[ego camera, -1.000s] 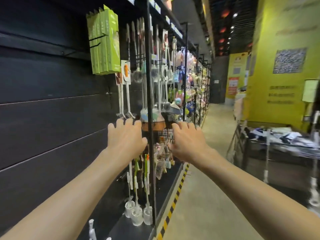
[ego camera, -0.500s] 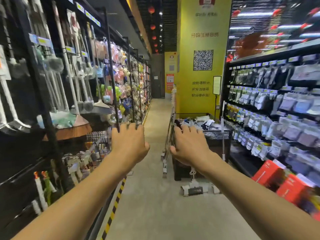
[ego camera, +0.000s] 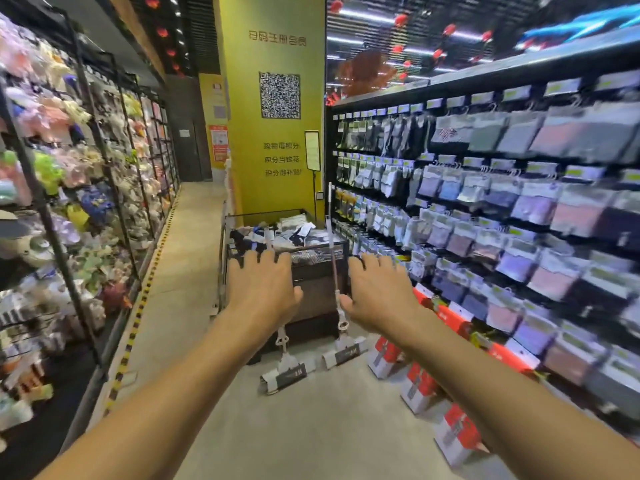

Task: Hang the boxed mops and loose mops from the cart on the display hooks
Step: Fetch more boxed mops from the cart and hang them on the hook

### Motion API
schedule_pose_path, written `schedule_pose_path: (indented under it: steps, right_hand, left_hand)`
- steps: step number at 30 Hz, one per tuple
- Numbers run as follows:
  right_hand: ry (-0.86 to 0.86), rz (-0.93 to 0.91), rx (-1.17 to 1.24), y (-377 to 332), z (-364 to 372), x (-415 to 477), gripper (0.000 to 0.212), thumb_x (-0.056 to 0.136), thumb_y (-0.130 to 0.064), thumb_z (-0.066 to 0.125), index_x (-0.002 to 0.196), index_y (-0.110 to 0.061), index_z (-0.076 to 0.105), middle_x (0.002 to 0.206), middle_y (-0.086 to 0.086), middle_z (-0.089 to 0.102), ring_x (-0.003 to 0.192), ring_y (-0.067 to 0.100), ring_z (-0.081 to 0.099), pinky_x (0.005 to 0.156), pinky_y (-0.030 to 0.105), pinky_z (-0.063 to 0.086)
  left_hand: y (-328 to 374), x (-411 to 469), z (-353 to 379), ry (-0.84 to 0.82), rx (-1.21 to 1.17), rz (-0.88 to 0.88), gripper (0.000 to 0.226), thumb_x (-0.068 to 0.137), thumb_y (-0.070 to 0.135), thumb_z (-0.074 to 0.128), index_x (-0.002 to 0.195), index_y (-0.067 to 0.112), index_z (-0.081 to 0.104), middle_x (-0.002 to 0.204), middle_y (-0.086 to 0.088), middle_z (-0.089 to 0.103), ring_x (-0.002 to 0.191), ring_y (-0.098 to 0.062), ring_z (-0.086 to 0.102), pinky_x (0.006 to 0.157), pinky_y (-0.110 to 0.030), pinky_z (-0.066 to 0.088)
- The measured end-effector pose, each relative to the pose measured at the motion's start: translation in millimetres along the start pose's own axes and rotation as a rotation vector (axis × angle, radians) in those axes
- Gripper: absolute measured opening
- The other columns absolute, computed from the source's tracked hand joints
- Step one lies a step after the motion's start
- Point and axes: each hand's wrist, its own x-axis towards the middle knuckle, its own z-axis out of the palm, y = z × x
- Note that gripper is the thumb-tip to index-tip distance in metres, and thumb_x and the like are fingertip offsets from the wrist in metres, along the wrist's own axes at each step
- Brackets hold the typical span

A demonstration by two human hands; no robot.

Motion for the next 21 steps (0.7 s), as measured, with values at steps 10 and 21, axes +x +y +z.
schedule_pose_path:
  steps: [10, 21]
  right_hand:
    - [-0.01, 0.289, -0.112, 92.4, 33.8, 117.1, 0.066, 0.099, -0.054, 0.051, 0.149, -0.012, 0.037, 0.148, 0.015, 0.044, 0.134, 0.039, 0.042, 0.109, 0.053, 0.038]
    - [-0.085, 0.595, -0.152, 213.6, 87.0, 171.0, 0.059, 0.1, -0.05, 0.051, 0.143, -0.011, 0.041, 0.142, 0.013, 0.048, 0.13, 0.039, 0.045, 0.105, 0.053, 0.04]
  left_hand:
    - [66.7, 183.6, 56.0, 0.025, -0.104, 0.28, 0.056, 0.098, 0.052, 0.05, 0.144, 0.02, 0.046, 0.148, -0.006, 0.051, 0.139, -0.035, 0.043, 0.112, -0.053, 0.039]
    - [201.2, 306.3, 118.5, -0.02, -0.177, 0.578, 0.048, 0.098, 0.048, 0.05, 0.136, 0.019, 0.049, 0.143, -0.005, 0.053, 0.135, -0.035, 0.045, 0.11, -0.051, 0.039]
